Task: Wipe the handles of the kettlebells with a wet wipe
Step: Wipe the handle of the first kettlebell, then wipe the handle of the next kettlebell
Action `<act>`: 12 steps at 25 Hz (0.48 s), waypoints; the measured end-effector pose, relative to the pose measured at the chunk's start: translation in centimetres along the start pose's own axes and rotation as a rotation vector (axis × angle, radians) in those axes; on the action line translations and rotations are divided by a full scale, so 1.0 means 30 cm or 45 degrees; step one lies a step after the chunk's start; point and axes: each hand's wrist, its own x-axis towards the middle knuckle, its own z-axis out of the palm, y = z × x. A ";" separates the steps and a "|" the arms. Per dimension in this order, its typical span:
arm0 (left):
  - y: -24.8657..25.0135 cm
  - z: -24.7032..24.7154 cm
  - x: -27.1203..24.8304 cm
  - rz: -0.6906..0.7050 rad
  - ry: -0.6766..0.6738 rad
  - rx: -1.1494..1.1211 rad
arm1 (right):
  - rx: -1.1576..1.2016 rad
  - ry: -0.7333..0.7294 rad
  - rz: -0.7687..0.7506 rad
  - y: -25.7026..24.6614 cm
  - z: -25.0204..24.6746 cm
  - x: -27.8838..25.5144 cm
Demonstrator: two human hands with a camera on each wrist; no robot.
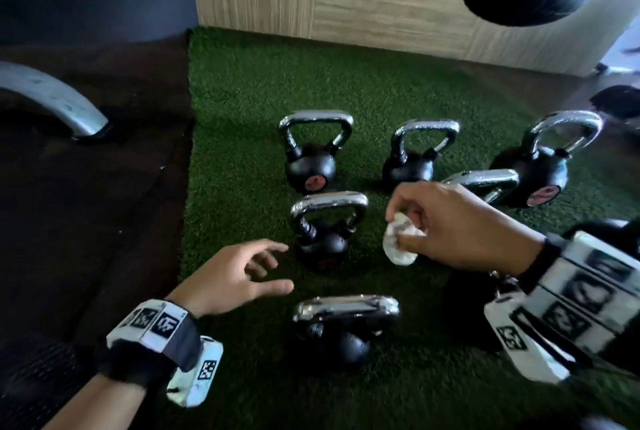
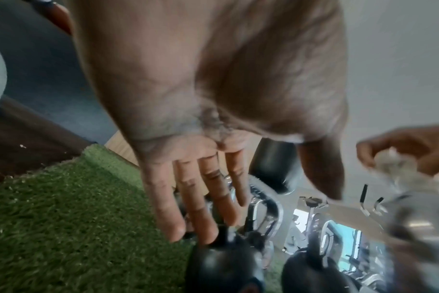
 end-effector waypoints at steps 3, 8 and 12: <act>-0.051 0.013 0.166 -0.168 0.072 0.032 | 0.010 -0.001 0.026 -0.015 0.007 0.136; -0.058 0.137 0.344 -0.247 0.168 0.020 | 0.020 -0.011 -0.001 0.023 0.046 0.219; -0.065 0.173 0.376 -0.275 0.248 -0.067 | -0.064 -0.061 -0.017 0.057 0.047 0.287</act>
